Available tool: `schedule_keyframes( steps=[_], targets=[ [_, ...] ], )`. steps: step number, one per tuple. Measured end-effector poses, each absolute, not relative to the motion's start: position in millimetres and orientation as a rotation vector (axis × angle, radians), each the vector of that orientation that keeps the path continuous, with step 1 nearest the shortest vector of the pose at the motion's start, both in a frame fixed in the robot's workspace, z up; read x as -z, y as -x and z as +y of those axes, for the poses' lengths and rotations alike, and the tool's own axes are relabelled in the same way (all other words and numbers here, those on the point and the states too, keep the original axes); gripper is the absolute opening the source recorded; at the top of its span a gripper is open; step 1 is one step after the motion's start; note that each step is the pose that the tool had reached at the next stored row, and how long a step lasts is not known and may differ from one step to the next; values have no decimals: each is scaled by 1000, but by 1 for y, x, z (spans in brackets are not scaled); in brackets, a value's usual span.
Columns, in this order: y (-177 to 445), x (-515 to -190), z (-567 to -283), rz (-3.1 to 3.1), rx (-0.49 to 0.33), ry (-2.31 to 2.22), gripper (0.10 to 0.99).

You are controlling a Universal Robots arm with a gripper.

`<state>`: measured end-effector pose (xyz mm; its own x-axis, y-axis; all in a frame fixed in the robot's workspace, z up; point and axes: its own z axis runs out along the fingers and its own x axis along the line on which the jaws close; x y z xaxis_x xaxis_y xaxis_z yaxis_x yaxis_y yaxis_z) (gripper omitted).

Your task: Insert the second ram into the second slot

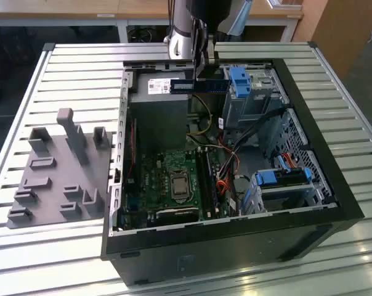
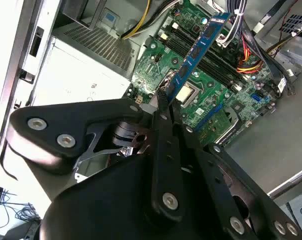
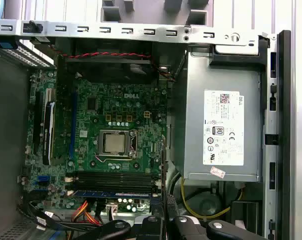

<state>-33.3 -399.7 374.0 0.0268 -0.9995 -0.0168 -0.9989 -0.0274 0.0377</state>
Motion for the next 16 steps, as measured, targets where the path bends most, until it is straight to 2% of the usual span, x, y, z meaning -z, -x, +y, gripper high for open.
schedule_keyframes(
  steps=[14,15,16],
  targets=[
    [33,-374,-402,-2180,60,-2240,137],
    [33,-374,-419,-2177,52,-2235,137],
    [33,-374,-419,-2177,52,-2235,137]
  ],
)
